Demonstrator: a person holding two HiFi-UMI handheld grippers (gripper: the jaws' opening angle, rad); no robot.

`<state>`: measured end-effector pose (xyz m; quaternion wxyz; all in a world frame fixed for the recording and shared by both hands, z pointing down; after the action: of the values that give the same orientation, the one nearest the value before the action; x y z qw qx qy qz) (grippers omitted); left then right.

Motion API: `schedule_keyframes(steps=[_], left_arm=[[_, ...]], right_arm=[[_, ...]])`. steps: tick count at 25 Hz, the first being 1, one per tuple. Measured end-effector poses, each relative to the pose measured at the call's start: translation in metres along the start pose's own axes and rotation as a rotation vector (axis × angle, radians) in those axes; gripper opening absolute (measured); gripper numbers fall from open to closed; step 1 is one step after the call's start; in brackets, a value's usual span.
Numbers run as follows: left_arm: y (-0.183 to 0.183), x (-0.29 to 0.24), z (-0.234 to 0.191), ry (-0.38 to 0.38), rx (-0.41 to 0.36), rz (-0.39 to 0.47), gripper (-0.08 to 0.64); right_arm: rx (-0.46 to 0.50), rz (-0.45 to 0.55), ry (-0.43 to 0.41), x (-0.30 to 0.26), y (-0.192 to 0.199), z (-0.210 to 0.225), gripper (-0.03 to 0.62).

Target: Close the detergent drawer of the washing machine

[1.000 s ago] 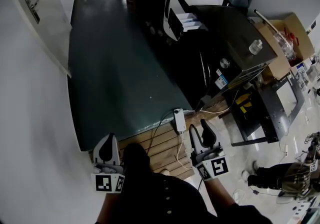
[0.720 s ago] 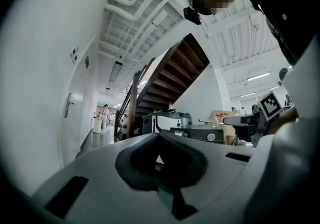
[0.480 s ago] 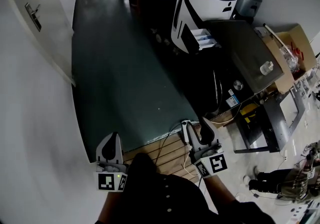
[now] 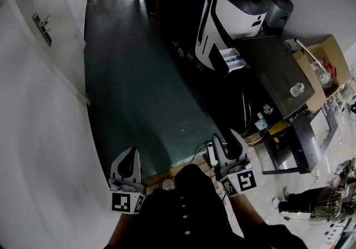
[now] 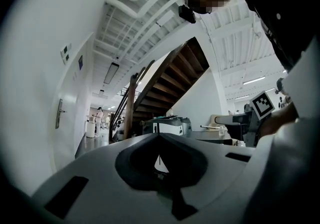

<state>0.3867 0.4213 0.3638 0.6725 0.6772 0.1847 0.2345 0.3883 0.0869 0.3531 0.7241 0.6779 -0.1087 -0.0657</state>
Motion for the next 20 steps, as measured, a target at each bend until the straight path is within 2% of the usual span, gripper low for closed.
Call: schedule_keyframes(steps=[5, 9, 20], left_arm=[[0.005, -0.006, -0.011, -0.023, 0.029, -0.026, 0.015], [0.015, -0.021, -0.015, 0.0, 0.037, -0.039, 0.015], [0.022, -0.112, -0.055, 0.012, 0.026, -0.057, 0.015]], right_arm=[[0.021, -0.034, 0.009, -0.02, 0.003, -0.001, 0.17], [0.015, -0.044, 0.007, -0.038, 0.01, 0.002, 0.17], [-0.027, -0.041, 0.047, -0.118, 0.023, 0.047, 0.17]])
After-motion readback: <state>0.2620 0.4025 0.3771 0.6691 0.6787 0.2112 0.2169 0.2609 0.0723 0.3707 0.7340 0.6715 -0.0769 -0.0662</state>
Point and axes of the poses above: the fingertips, and each gripper's own axes: x backward along the fingers, z to its right, y out of its underside, the point moved 10 cm from there along x, backward along the fingers, and after that the axes turned 6 degrees about y, right-handed, at the moved point
